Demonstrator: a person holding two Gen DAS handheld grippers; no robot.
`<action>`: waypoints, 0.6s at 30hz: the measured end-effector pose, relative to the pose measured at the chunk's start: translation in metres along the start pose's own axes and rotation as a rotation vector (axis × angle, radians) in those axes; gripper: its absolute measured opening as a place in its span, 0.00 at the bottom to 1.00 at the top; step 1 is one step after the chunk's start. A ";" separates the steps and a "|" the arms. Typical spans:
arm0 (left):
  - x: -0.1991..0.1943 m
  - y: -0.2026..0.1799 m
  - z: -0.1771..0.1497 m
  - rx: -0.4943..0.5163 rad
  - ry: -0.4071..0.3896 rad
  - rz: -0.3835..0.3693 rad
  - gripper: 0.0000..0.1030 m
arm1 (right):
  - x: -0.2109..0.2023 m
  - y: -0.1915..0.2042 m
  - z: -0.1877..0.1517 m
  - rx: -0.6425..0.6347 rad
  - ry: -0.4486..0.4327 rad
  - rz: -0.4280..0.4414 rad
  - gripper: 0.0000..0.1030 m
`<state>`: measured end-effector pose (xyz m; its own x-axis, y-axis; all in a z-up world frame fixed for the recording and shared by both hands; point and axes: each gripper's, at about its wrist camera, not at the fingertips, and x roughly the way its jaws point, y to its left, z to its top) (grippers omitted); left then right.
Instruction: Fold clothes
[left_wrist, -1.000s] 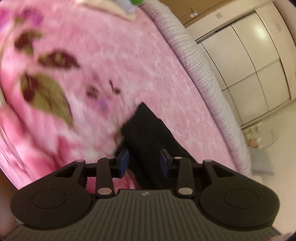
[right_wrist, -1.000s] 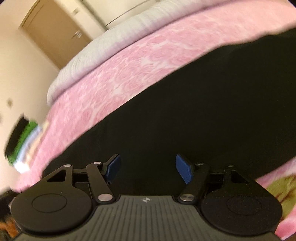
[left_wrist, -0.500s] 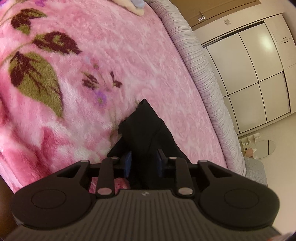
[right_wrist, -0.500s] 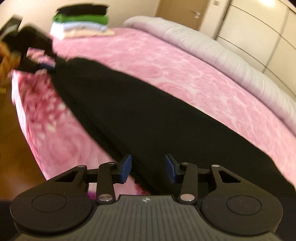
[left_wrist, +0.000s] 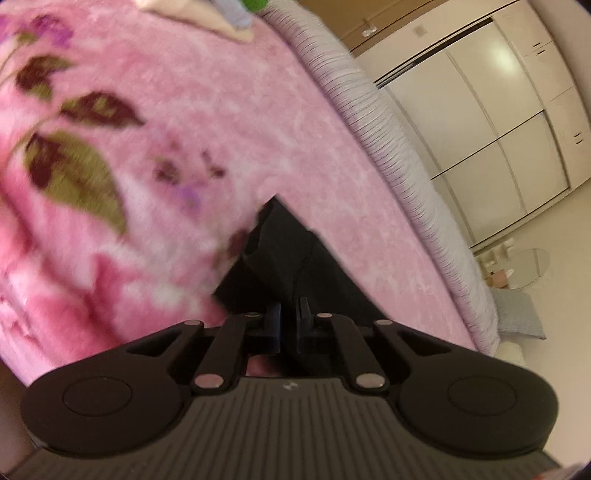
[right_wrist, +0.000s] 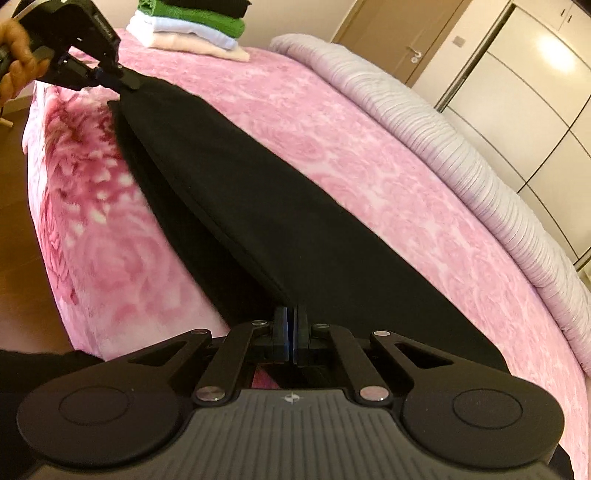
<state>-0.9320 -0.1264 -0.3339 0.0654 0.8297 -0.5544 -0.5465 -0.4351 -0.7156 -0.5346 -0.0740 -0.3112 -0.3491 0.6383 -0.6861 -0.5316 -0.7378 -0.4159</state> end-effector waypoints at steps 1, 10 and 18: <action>0.001 0.004 -0.002 -0.007 0.001 0.007 0.04 | 0.001 0.002 -0.001 -0.001 0.006 0.006 0.00; -0.017 -0.017 0.004 0.173 -0.019 0.163 0.08 | -0.005 0.001 -0.010 0.136 0.020 0.063 0.25; -0.002 -0.096 -0.035 0.508 0.049 0.084 0.15 | -0.021 -0.091 -0.061 0.797 0.023 -0.015 0.28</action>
<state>-0.8499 -0.0980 -0.2790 0.0362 0.7761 -0.6296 -0.8873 -0.2649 -0.3775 -0.4318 -0.0334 -0.2955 -0.3258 0.6360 -0.6995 -0.9311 -0.3442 0.1206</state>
